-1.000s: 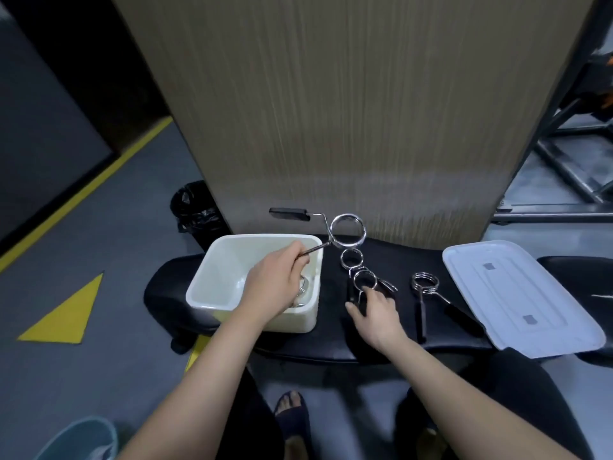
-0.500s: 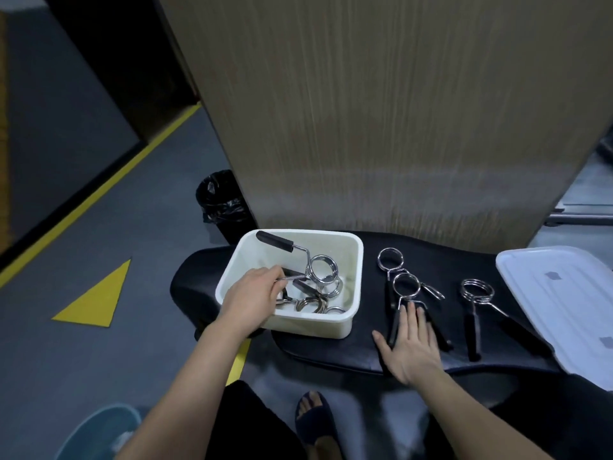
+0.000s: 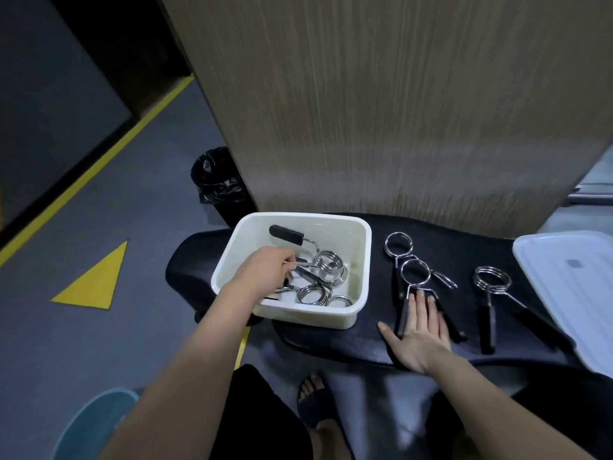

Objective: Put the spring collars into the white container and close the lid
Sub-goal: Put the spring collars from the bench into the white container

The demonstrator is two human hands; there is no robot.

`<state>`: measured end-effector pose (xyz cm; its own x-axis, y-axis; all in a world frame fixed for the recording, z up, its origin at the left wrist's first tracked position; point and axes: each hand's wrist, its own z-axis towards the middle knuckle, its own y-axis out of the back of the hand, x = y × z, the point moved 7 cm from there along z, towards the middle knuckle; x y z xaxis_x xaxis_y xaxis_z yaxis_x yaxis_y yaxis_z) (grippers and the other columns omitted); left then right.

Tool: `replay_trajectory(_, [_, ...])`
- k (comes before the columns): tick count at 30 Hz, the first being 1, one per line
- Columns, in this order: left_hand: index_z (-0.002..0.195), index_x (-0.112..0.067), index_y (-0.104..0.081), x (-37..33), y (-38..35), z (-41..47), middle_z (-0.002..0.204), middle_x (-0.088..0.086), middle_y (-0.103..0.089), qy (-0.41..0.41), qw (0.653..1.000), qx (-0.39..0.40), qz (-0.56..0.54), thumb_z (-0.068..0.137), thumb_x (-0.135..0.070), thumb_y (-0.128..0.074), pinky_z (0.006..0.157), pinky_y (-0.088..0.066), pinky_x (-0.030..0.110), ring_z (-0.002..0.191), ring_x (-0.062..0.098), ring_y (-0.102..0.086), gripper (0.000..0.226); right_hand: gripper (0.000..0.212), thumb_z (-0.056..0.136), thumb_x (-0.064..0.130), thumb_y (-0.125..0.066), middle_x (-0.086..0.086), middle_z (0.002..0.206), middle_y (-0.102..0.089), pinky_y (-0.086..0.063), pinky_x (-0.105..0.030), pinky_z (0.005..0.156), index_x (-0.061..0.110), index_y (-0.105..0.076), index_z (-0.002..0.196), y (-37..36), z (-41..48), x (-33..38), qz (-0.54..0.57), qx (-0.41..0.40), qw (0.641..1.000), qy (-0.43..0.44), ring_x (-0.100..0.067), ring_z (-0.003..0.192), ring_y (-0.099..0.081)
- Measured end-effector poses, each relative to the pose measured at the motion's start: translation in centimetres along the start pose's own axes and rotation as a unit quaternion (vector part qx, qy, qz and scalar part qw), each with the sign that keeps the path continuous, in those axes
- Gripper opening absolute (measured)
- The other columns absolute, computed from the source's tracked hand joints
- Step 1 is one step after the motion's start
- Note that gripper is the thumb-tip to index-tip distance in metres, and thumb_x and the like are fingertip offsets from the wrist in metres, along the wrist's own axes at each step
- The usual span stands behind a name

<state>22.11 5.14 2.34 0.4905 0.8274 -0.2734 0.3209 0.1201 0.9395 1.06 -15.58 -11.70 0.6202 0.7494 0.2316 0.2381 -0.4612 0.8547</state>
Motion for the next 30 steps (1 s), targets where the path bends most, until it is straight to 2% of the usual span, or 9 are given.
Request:
replay_trajectory(3, [0.084, -0.018, -0.061, -0.2, -1.3, 1.3, 0.08, -0.007, -0.069, -0.008, 0.999, 0.036, -0.002, 0.1, -0.021, -0.051, 0.062, -0.044, 0.029, 0.071, 0.013, -0.06, 0.019, 0.096, 0.089, 0.075, -0.017, 0.001, 0.156, 0.036, 0.012, -0.039, 0.12, 0.014, 0.024, 0.151, -0.2, 0.0, -0.1, 0.005, 0.003, 1.0, -0.001, -0.018, 0.144, 0.031])
replay_trajectory(7, [0.087, -0.01, -0.059, -0.1, -2.5, 1.3, 0.08, 0.003, -0.074, -0.005, 0.988, 0.104, -0.111, 0.1, -0.018, -0.053, 0.06, -0.049, 0.02, 0.064, 0.014, -0.062, 0.016, 0.096, 0.089, 0.075, -0.017, 0.001, 0.155, 0.038, 0.013, -0.039, 0.12, 0.014, 0.026, 0.15, -0.1, 0.0, -0.1, 0.008, 0.008, 1.0, 0.002, -0.018, 0.144, 0.032])
replay_trajectory(13, [0.085, -0.011, -0.062, -1.4, -4.6, 2.2, 0.074, -0.006, -0.07, -0.027, 0.985, 0.167, -0.027, 0.096, -0.023, -0.06, 0.064, -0.053, 0.03, 0.064, 0.016, -0.064, 0.016, 0.096, 0.089, 0.074, -0.015, 0.0, 0.154, 0.039, 0.014, -0.039, 0.119, 0.013, 0.027, 0.15, 0.0, -0.1, 0.0, 0.003, 0.013, 1.0, 0.002, -0.019, 0.144, 0.032])
replay_trajectory(18, [0.064, -0.016, -0.061, -1.7, -4.0, 3.5, 0.064, -0.002, -0.062, 0.0, 0.995, 0.099, 0.026, 0.086, -0.029, -0.074, 0.061, -0.043, 0.027, 0.062, 0.018, -0.056, 0.029, 0.095, 0.09, 0.073, -0.015, 0.0, 0.155, 0.038, 0.014, -0.039, 0.119, 0.012, 0.026, 0.15, 0.1, -0.3, 0.1, 0.004, 0.016, 1.0, 0.005, -0.02, 0.144, 0.032])
replay_trajectory(20, [0.072, -0.015, -0.07, -1.6, -4.3, 3.3, 0.072, -0.002, -0.067, 0.005, 0.993, 0.112, 0.034, 0.085, -0.03, -0.076, 0.062, -0.044, 0.027, 0.065, 0.017, -0.058, 0.02, 0.095, 0.09, 0.074, -0.015, -0.001, 0.154, 0.039, 0.015, -0.039, 0.119, 0.012, 0.026, 0.15, 0.1, -0.3, 0.1, 0.006, 0.015, 1.0, 0.006, -0.02, 0.144, 0.033])
replay_trajectory(22, [0.084, -0.025, -0.075, -1.4, -4.3, 2.9, 0.087, -0.006, -0.07, 0.018, 0.991, 0.113, 0.073, 0.084, -0.036, -0.075, 0.067, -0.044, 0.028, 0.082, 0.018, -0.063, 0.011, 0.095, 0.09, 0.074, -0.014, -0.001, 0.154, 0.04, 0.015, -0.039, 0.118, 0.012, 0.026, 0.15, 0.1, -0.3, 0.1, 0.009, 0.018, 1.0, 0.008, -0.021, 0.143, 0.033])
replay_trajectory(24, [0.091, -0.029, -0.075, -1.4, -3.4, 2.5, 0.094, -0.008, -0.07, 0.029, 0.992, 0.088, 0.089, 0.086, -0.043, -0.071, 0.071, -0.045, 0.029, 0.092, 0.019, -0.064, 0.015, 0.095, 0.09, 0.074, -0.015, 0.0, 0.154, 0.04, 0.015, -0.039, 0.118, 0.013, 0.026, 0.15, 0.1, -0.2, 0.1, 0.014, 0.018, 1.0, 0.01, -0.02, 0.143, 0.033])
replay_trajectory(27, [0.098, -0.034, -0.072, -2.3, -1.1, 0.7, 0.096, -0.015, -0.071, 0.016, 1.0, 0.009, 0.005, 0.088, -0.052, -0.063, 0.079, -0.052, 0.032, 0.092, 0.012, -0.065, 0.023, 0.096, 0.089, 0.074, -0.015, 0.0, 0.154, 0.04, 0.015, -0.039, 0.118, 0.014, 0.026, 0.151, 0.0, -0.2, -0.1, 0.016, 0.015, 1.0, 0.008, -0.02, 0.143, 0.033])
replay_trajectory(30, [0.084, -0.032, -0.07, -4.6, -0.2, -3.0, 0.072, -0.02, -0.066, -0.012, 0.992, -0.007, -0.122, 0.092, -0.06, -0.052, 0.068, -0.047, 0.026, 0.071, 0.0, -0.059, 0.034, 0.096, 0.089, 0.075, -0.014, 0.001, 0.154, 0.04, 0.014, -0.039, 0.119, 0.014, 0.027, 0.15, -0.2, -0.1, -0.1, 0.019, 0.018, 1.0, 0.008, -0.02, 0.143, 0.033])
